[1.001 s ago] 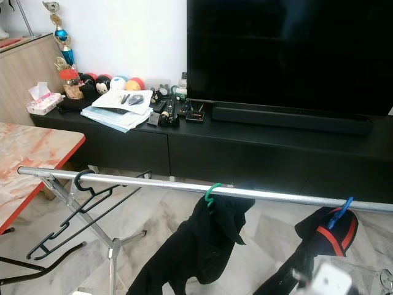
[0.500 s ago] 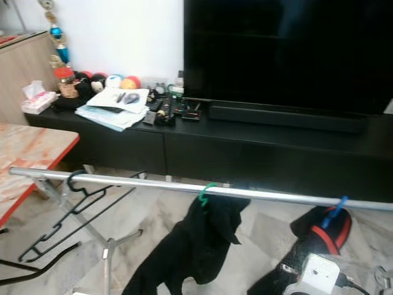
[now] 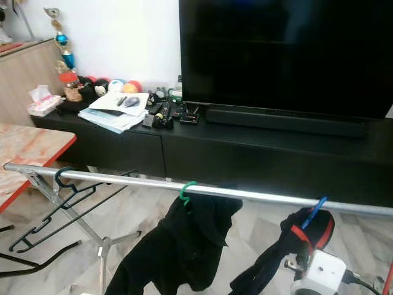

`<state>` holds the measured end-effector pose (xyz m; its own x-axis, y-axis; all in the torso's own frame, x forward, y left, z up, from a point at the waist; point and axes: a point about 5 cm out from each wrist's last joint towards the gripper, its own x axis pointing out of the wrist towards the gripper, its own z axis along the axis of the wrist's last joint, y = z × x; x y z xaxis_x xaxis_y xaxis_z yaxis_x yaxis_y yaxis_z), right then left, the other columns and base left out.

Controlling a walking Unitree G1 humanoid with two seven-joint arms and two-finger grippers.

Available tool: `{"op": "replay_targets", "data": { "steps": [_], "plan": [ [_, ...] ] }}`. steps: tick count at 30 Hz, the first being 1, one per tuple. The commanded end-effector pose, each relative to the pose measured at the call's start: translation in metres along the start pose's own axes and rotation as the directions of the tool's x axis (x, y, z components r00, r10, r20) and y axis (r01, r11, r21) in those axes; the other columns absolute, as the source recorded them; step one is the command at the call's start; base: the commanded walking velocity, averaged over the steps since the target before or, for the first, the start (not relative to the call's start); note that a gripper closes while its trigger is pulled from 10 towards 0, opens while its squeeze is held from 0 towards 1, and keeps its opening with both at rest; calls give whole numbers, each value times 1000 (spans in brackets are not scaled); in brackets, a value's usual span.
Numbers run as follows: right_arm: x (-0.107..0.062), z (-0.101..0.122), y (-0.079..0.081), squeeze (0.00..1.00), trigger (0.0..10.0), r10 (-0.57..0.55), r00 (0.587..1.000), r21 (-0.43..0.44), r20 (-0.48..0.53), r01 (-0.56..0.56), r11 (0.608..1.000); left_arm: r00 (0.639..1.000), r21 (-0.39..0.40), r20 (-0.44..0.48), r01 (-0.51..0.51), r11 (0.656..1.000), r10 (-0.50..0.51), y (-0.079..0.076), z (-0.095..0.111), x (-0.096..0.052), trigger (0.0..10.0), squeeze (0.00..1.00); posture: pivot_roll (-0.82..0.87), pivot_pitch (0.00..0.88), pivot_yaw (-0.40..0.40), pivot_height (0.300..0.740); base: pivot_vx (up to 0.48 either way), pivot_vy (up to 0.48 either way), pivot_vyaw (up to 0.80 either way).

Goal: Hang hanger

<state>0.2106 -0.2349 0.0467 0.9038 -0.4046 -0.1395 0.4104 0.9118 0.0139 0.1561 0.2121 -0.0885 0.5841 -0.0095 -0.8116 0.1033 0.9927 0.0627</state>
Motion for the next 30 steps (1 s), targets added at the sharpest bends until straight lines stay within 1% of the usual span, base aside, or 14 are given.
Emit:
{"op": "replay_targets", "data": {
  "steps": [1, 3, 7, 9, 12, 13, 14, 16, 18, 22, 24, 27, 28, 30],
  "plan": [
    [6, 10, 10, 1000, 10000, 27, 999, 27, 28, -28, 999, 1000, -3, -14, -12, 1000, 12, 3, -4, -2, 10000, 0, 99, 0, -18, 740, 0, 0, 0],
    [11, 18, 16, 1000, 10000, 45, 998, 44, 50, -48, 998, 1000, -6, -15, -16, 1000, 16, 5, -5, -2, 10000, 0, 100, 0, -16, 740, 0, 0, 0],
    [17, 25, 22, 1000, 10000, 67, 996, 54, 60, -70, 996, 1000, -7, -15, -18, 1000, 18, 6, -5, -2, 10000, 0, 102, 0, -14, 740, 0, 0, 0],
    [17, 25, 22, 1000, 10000, 67, 996, 54, 60, -70, 996, 1000, -7, -15, -18, 1000, 18, 6, -5, -2, 10000, 0, 102, 0, -14, 740, 0, 0, 0],
    [22, 27, 25, 996, 10000, 61, 998, 38, 27, -62, 997, 1000, -8, -14, -18, 1000, 18, 7, -4, -2, 10000, 0, 102, 0, -12, 740, 0, 0, 0],
    [23, 26, 25, 627, 10000, 56, 998, 31, 12, -56, 998, 1000, -8, -14, -17, 1000, 17, 7, -4, -2, 10000, 0, 102, 0, -12, 740, 0, 0, 0],
    [24, 25, 25, 0, 10000, 52, 999, 31, 7, -52, 998, 1000, -7, -14, -15, 1000, 15, 7, -4, -2, 10000, 0, 101, 0, -12, 740, 0, 0, 0],
    [25, 24, 25, 0, 10000, 51, 999, 30, -1, -51, 998, 1000, -7, -14, -13, 1000, 13, 6, -4, -2, 10000, 0, 101, 0, -12, 740, 0, 0, 0],
    [24, 21, 25, 0, 10000, 49, 998, 18, -30, -48, 999, 1000, -6, -13, -11, 1000, 11, 6, -3, -2, 10000, 0, 103, 0, -11, 740, 0, 0, 0],
    [23, 12, 24, 0, 10000, 40, 996, 31, -83, -38, 999, 1000, -3, -15, -5, 1000, 5, 6, -3, -2, 10000, 0, 103, 0, -11, 740, 0, 0, 0],
    [21, 9, 20, 0, 10000, 15, 994, 52, -107, -9, 999, 1000, -1, -16, -3, 1000, 3, 6, -3, -2, 10000, 0, 103, 0, -9, 740, 0, 0, 0],
    [20, 6, 15, 0, 10000, -19, 992, 57, -125, 26, 998, 1000, 2, -17, -2, 1000, 3, 6, -4, -2, 10000, 0, 101, 0, -7, 740, 0, 0, 0],
    [21, 7, 10, 0, 10000, -51, 991, 64, -121, 59, 996, 1000, 4, -18, -3, 1000, 3, 6, -4, -2, 10000, 0, 101, 0, -7, 740, 0, 0, 0],
    [22, 9, 8, 0, 10000, -68, 992, 60, -109, 75, 995, 1000, 4, -18, -3, 1000, 3, 6, -4, -2, 10000, 0, 102, 0, -7, 740, 0, 0, 0]
  ]
}}
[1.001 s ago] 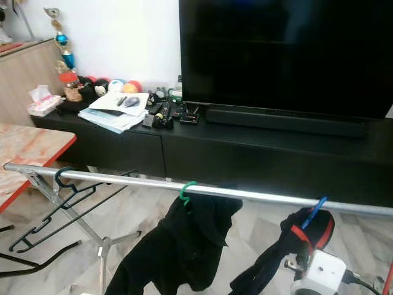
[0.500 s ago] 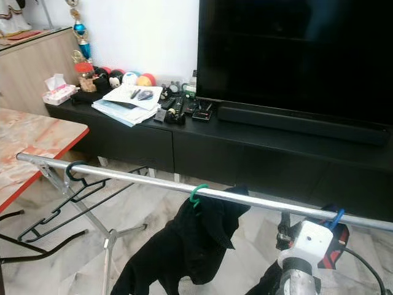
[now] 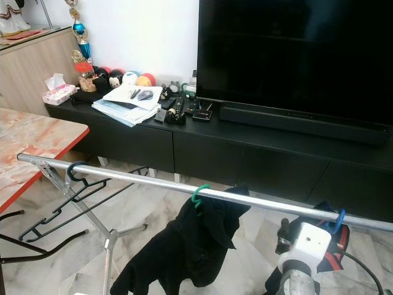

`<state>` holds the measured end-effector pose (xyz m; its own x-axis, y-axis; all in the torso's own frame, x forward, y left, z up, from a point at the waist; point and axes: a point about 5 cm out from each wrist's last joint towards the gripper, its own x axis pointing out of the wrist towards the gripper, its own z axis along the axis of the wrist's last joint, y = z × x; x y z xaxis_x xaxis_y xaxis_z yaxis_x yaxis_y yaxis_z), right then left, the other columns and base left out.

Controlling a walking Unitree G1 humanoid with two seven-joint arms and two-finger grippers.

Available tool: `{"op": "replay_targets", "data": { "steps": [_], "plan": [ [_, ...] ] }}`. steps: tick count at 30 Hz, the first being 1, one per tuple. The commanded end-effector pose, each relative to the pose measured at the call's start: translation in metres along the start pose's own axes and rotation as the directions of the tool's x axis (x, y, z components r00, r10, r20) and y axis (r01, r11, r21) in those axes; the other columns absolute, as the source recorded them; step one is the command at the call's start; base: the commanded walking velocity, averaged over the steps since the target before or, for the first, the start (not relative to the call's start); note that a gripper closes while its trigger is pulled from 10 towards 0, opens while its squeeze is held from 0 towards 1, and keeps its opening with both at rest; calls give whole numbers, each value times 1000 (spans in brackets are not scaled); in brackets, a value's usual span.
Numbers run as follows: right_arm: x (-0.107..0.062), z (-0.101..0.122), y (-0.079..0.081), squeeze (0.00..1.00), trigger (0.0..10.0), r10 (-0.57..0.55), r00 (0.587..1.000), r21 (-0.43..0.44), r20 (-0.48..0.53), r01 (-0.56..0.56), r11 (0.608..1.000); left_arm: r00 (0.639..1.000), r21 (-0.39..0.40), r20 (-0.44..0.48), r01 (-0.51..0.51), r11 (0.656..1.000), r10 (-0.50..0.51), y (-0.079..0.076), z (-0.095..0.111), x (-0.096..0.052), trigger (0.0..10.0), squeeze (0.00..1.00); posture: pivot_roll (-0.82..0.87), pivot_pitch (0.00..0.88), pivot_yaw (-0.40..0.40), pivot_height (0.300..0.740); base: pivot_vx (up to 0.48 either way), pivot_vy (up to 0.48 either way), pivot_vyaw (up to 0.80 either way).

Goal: Hang hanger

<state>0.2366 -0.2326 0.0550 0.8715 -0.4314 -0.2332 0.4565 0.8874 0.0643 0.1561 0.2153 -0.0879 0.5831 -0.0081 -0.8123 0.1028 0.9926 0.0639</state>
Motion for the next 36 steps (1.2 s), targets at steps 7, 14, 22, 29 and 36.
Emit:
{"op": "replay_targets", "data": {
  "steps": [7, 14, 22, 29, 36],
  "plan": [
    [6, 11, -13, 0, 10000, -97, 994, 28, 51, 96, 995, 1000, 8, -16, 0, 1000, 1, 2, -4, -1, 10000, 0, 102, 0, -6, 740, 0, 0, 0],
    [-2, -11, -24, 0, 10000, -178, 982, 98, -63, 184, 978, 1000, 16, -20, 6, 1000, -6, 2, -4, -1, 10000, 0, 102, 0, -1, 740, 0, 0, 0],
    [-14, -39, -34, 0, 10000, -251, 944, 135, -215, 283, 949, 1000, 23, -24, 12, 1000, -11, 2, -4, -1, 10000, 0, 102, 0, 3, 740, 0, 0, 0],
    [-27, -47, -42, 0, 10000, -277, 925, 132, -259, 318, 939, 1000, 30, -23, 15, 999, -15, 2, -3, -1, 10000, 0, 95, 0, 6, 740, 0, 0, 0],
    [-36, -45, -48, 0, 10000, -287, 930, 126, -228, 320, 939, 1000, 39, -23, 19, 999, -18, 1, -2, -1, 10000, 0, 84, 0, 10, 740, 0, 0, 0]
  ]
}}
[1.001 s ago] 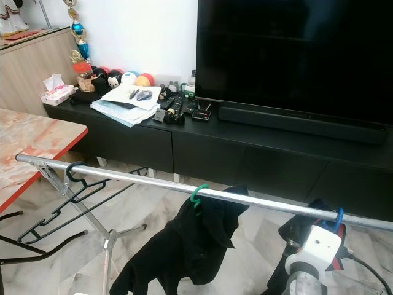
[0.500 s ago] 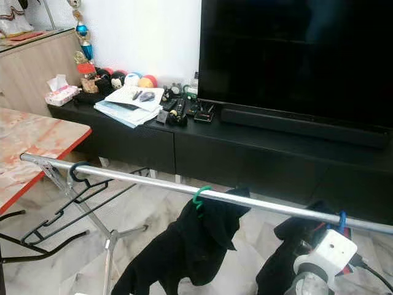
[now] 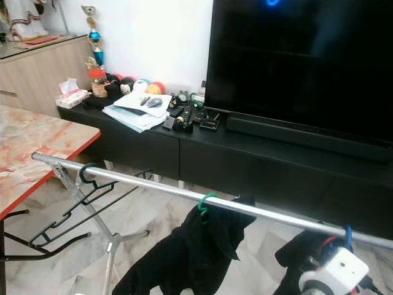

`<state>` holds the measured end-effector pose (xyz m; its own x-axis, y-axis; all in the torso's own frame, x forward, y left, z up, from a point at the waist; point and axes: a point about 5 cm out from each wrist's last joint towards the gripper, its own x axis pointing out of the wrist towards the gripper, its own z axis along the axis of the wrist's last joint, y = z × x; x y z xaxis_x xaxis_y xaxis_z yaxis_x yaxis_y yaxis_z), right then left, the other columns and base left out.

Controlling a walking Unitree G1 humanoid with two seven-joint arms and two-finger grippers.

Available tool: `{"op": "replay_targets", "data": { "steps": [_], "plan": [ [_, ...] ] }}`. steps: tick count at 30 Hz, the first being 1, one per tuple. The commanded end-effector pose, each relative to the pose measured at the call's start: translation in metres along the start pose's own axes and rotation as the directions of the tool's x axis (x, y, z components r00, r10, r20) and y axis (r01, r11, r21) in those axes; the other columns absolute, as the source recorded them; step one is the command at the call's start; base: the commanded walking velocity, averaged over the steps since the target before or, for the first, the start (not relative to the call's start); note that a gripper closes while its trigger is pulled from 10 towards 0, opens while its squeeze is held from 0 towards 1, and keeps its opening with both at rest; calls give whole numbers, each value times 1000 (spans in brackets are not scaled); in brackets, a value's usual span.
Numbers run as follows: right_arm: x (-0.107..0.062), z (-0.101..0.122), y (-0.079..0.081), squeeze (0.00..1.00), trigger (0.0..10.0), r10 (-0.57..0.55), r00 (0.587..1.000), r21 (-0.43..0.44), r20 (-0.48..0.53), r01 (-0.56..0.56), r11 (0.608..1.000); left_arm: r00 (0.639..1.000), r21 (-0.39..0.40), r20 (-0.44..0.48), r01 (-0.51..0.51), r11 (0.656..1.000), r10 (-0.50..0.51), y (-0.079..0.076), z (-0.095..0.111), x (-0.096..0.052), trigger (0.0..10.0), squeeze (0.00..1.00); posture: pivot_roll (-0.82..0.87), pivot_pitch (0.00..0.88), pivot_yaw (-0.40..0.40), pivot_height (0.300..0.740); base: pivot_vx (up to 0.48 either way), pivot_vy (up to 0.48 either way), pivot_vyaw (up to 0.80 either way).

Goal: Hang hanger

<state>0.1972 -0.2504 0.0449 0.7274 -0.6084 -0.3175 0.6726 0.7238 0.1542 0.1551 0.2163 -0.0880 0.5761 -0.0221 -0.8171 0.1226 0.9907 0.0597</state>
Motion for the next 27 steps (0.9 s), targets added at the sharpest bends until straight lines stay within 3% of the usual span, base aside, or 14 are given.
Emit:
{"op": "replay_targets", "data": {
  "steps": [1, 6, 13, 20, 27],
  "plan": [
    [-4, -27, -19, 0, 10000, -82, 988, -27, -128, 80, 996, 1000, 26, -16, 4, 1000, -4, 0, -1, 0, 10000, 0, 82, 0, 11, 740, 0, 0, 0],
    [7, -9, -6, 0, 10000, -18, 998, -14, -53, 17, 1000, 1000, 27, -14, 7, 1000, -6, -2, 0, 1, 10000, 0, 91, 0, 3, 740, 0, 0, 0],
    [10, -10, 0, 0, 10000, 1, 999, -10, -54, -1, 1000, 1000, 26, -14, 8, 1000, -8, -3, -1, 1, 10000, 0, 95, 0, 0, 740, 0, 0, 0],
    [19, 3, 27, 0, 10000, 125, 992, 51, 29, -127, 991, 1000, 28, -19, 6, 1000, -5, -2, -2, 0, 10000, 0, 97, 0, 2, 740, 0, 0, 0],
    [19, 7, 26, 0, 10000, 97, 993, 93, 65, -102, 990, 1000, 28, -16, 0, 1000, 0, -1, -3, 0, 10000, 0, 110, 0, -1, 740, 0, 0, 0]
  ]
}}
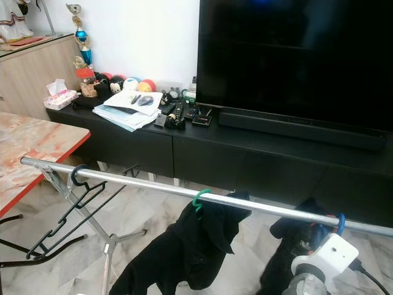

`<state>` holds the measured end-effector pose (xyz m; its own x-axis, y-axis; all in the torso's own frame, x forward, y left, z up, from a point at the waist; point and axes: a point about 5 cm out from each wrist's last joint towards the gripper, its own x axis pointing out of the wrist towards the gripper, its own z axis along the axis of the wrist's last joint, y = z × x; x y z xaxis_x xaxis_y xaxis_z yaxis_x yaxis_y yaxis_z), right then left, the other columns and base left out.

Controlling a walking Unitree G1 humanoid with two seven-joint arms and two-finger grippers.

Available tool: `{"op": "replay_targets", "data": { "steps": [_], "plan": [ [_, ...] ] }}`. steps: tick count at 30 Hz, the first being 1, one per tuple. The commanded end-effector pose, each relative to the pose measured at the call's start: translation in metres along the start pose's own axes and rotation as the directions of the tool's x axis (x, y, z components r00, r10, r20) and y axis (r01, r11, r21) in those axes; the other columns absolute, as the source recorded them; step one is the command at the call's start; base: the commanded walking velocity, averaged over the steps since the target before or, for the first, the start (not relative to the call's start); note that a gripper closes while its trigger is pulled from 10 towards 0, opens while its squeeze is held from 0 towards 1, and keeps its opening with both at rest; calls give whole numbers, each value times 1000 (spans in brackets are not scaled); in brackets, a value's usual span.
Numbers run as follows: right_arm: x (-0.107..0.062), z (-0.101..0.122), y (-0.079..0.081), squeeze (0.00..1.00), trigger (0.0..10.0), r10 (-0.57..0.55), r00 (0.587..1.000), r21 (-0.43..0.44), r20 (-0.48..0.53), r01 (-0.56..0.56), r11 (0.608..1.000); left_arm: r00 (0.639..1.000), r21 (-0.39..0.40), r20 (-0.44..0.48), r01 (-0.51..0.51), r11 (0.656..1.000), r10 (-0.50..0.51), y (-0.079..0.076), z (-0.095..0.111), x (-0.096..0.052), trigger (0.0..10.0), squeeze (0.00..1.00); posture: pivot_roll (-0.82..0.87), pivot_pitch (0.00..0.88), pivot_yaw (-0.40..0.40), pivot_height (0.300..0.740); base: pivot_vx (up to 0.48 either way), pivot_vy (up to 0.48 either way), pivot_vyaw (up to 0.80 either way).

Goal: Hang hanger

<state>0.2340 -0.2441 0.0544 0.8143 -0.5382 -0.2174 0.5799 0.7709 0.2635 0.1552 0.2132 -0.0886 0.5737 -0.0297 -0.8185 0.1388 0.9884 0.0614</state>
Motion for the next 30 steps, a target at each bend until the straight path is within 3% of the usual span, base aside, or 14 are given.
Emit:
{"op": "replay_targets", "data": {
  "steps": [1, 10, 17, 21, 30],
  "plan": [
    [-3, -3, -6, 0, 10000, -27, 1000, 19, -2, 27, 999, 1000, 15, -15, -8, 1000, 8, 2, -3, -1, 10000, 0, 108, 0, 3, 740, 0, 0, 0],
    [-6, 10, 1, 0, 10000, 17, 996, 41, 82, -20, 999, 1000, 23, -15, -9, 1000, 10, 4, -3, -1, 10000, 0, 106, 0, 5, 740, 0, 0, 0],
    [-3, 22, 19, 0, 10000, 115, 982, 13, 149, -118, 993, 1000, 23, -10, -7, 1000, 7, 3, -1, 0, 10000, 0, 102, 0, 6, 740, 0, 0, 0],
    [-4, 19, 18, 0, 10000, 102, 986, -1, 131, -103, 995, 1000, 19, -10, -7, 1000, 7, 2, -1, 0, 10000, 0, 105, 0, 3, 740, 0, 0, 0],
    [-11, -7, -1, 0, 10000, -4, 1000, 11, -10, 4, 1000, 1000, 17, -20, -2, 1000, 3, 1, -5, -1, 10000, 0, 104, 0, 0, 740, 0, 0, 0]
  ]
}}
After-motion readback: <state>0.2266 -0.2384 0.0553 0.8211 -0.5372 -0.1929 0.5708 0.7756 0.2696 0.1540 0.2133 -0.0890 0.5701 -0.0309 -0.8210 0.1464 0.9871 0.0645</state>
